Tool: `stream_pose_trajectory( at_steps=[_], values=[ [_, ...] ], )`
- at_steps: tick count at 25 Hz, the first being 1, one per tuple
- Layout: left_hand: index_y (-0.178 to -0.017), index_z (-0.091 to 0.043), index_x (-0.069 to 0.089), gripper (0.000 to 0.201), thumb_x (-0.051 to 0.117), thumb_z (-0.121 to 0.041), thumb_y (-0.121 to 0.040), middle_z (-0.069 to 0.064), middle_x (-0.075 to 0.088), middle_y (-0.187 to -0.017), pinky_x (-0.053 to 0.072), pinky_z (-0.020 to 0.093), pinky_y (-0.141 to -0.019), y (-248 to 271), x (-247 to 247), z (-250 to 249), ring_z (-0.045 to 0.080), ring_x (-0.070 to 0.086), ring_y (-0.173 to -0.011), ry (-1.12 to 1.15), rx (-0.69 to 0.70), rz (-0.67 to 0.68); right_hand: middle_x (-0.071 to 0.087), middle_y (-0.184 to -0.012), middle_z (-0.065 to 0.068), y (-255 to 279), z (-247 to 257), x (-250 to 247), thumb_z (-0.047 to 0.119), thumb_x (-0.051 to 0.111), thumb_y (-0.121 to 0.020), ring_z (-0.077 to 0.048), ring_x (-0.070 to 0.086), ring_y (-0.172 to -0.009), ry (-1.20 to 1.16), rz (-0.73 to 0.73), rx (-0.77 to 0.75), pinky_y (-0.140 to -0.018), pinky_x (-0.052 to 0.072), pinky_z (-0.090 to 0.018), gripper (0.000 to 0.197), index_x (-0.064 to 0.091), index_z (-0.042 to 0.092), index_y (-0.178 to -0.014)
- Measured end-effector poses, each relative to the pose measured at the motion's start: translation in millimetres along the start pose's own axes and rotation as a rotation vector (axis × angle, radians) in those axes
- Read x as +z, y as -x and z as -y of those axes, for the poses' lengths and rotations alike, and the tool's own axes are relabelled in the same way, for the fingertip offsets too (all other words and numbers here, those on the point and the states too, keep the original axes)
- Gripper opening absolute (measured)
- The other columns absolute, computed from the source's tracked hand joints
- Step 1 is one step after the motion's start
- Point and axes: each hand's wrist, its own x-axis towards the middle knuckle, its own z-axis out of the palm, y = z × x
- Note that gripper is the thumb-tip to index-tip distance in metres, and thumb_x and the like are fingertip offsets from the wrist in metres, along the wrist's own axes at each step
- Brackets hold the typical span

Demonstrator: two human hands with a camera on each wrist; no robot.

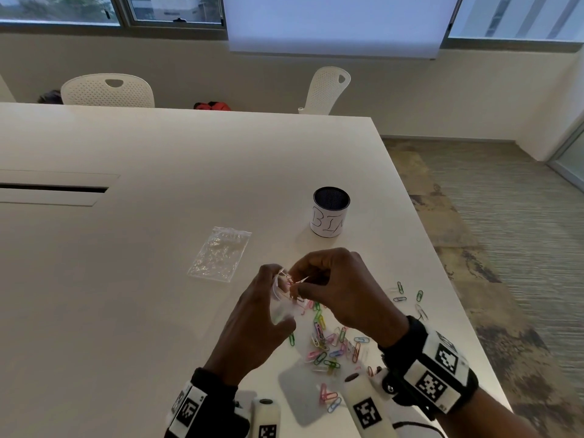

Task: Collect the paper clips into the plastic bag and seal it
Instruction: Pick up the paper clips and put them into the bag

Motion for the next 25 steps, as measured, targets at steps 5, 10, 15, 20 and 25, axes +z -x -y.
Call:
stream_pose_trajectory(
  at_steps=[5,10,15,20,25],
  values=[
    [-0.119,-0.032,0.042,0.058,0.082,-0.016,-0.080,-0.013,0.059,-0.106,0.050,0.016,-0.064,1.5,-1.5,2.0,0.012,0.062,-0.086,0.021,0.015,-0.016,0.082,-0.087,-0.001,-3.6,6.7,-3.9,0.006,0.082,-0.084,-0.004,0.078,-0.078,-0.005,0.008,-0.037,-0.079,0.061,-0.016,0.015,0.081,0.009,-0.099],
    [-0.130,-0.030,0.042,0.068,0.087,-0.020,-0.079,-0.014,0.058,-0.109,0.047,0.010,-0.072,7.3,-16.6,7.7,0.009,0.061,-0.100,0.029,-0.004,-0.065,0.081,-0.081,-0.007,-16.2,-9.1,-9.2,0.001,0.080,-0.086,-0.013,0.079,-0.073,-0.050,-0.087,-0.036,-0.078,0.065,-0.025,0.008,0.080,0.003,-0.093],
    [-0.131,-0.034,0.042,0.072,0.087,-0.012,-0.078,-0.015,0.061,-0.108,0.050,0.011,-0.076,22.7,-45.8,22.0,0.007,0.063,-0.101,0.031,-0.043,-0.166,0.079,-0.095,-0.001,-33.0,-44.0,18.9,0.009,0.079,-0.088,-0.008,0.074,-0.084,0.217,0.071,-0.082,-0.081,0.063,-0.024,0.013,0.080,0.010,-0.101],
    [-0.128,-0.037,0.042,0.070,0.083,-0.009,-0.078,-0.014,0.062,-0.106,0.046,0.015,-0.077,36.9,-63.5,31.9,0.005,0.063,-0.099,0.015,-0.101,-0.227,0.062,-0.135,-0.001,-47.9,-58.4,49.0,0.040,0.082,-0.083,-0.016,0.059,-0.117,0.486,0.295,-0.109,-0.099,0.054,-0.037,0.052,0.066,0.022,-0.129],
    [-0.127,-0.038,0.040,0.072,0.083,-0.008,-0.078,-0.013,0.061,-0.106,0.045,0.011,-0.076,43.5,-65.0,37.6,0.005,0.063,-0.098,0.014,-0.131,-0.241,0.050,-0.143,0.000,-50.1,-60.7,73.9,0.056,0.083,-0.074,-0.019,0.045,-0.129,0.607,0.391,-0.104,-0.105,0.049,-0.040,0.080,0.053,0.028,-0.143]
  ],
)
